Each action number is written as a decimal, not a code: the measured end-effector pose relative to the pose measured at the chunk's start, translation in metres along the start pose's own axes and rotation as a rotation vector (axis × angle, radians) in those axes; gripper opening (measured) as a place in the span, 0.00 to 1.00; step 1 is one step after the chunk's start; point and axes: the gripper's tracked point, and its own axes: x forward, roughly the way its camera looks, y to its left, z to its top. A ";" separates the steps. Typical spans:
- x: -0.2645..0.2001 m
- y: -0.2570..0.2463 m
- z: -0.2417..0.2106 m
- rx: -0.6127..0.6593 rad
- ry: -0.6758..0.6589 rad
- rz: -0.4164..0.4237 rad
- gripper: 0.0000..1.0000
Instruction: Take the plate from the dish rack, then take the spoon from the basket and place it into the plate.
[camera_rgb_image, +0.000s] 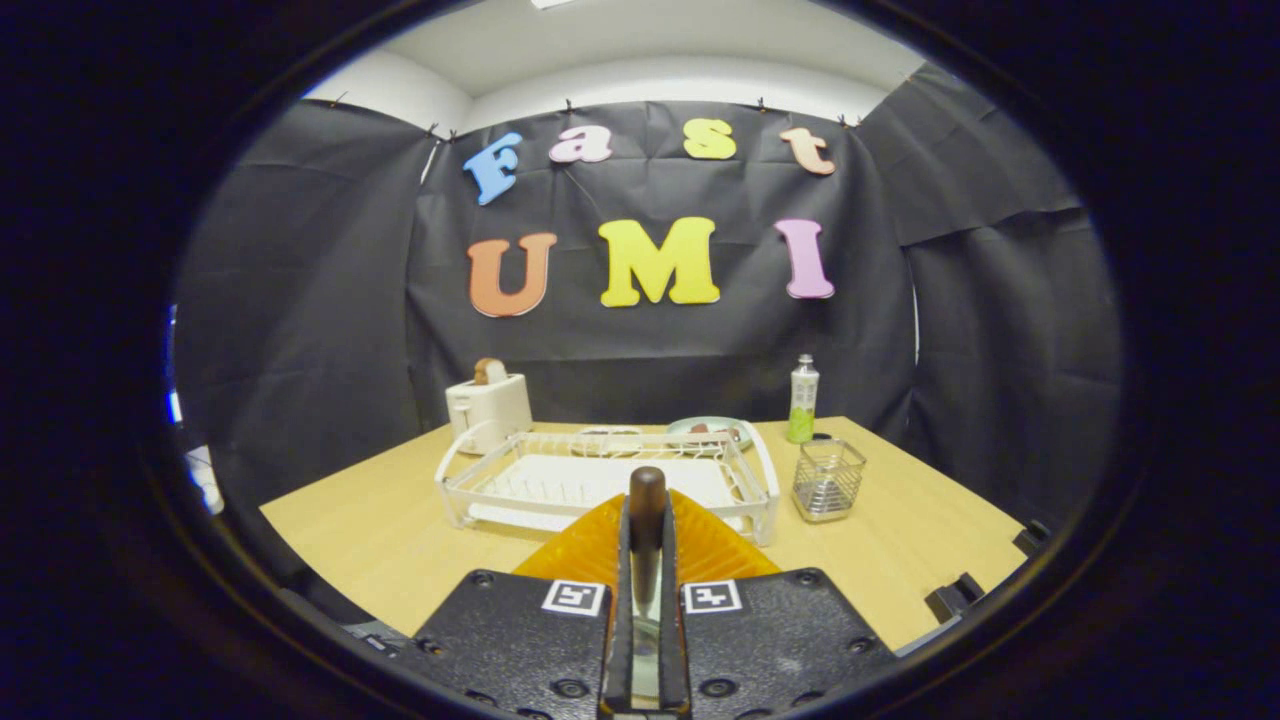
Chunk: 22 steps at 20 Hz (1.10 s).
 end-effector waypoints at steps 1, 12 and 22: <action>0.004 -0.005 -0.007 0.011 0.016 -0.007 0.16; -0.006 -0.031 -0.008 0.011 0.037 -0.046 0.20; -0.034 -0.080 0.021 0.030 -0.002 -0.137 0.77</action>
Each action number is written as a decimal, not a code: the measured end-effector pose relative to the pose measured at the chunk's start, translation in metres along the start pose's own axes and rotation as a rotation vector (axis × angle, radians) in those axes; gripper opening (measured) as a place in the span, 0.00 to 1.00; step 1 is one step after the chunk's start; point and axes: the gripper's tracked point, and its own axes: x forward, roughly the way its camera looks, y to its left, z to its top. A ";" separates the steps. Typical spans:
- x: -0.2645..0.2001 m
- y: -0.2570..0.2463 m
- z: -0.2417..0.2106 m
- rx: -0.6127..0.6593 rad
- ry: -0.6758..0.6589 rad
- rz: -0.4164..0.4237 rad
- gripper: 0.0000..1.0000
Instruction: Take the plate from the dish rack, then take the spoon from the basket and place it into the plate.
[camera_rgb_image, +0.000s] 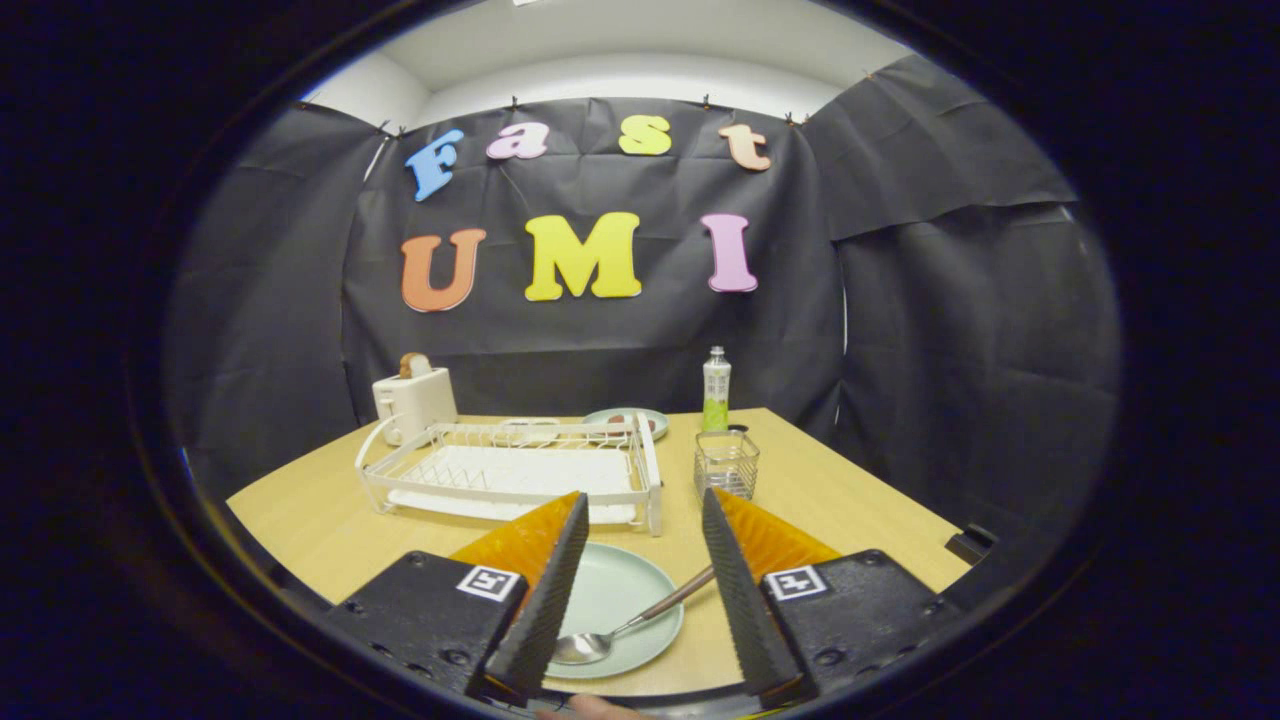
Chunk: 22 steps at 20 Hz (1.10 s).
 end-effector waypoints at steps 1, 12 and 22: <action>-0.002 -0.004 0.001 -0.015 -0.005 -0.006 0.88; -0.089 -0.023 0.071 -0.007 -0.160 -0.066 1.00; -0.143 -0.031 0.098 0.046 -0.200 -0.012 1.00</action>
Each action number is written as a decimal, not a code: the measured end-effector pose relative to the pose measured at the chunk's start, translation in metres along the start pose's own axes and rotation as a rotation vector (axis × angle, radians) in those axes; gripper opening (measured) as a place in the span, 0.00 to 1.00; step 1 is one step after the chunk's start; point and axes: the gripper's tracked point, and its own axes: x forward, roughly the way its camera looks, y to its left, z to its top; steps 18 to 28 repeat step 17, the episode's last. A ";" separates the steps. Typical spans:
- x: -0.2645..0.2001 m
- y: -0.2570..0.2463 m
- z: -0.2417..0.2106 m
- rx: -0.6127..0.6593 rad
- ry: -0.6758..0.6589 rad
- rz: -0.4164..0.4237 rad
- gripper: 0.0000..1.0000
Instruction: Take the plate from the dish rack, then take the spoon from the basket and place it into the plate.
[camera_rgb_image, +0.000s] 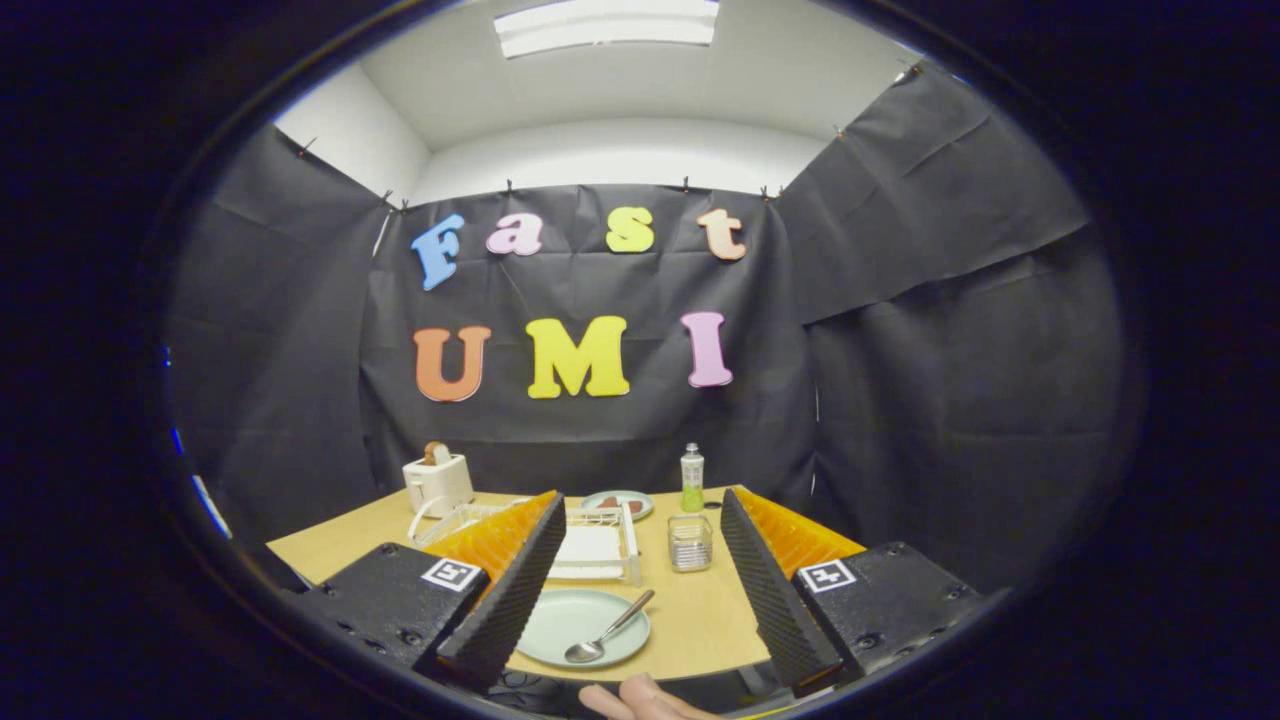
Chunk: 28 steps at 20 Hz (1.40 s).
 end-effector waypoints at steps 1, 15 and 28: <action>-0.002 0.002 0.001 0.002 0.000 0.005 1.00; -0.013 0.011 0.017 -0.034 -0.025 0.029 1.00; -0.013 0.012 0.016 -0.036 -0.022 0.033 1.00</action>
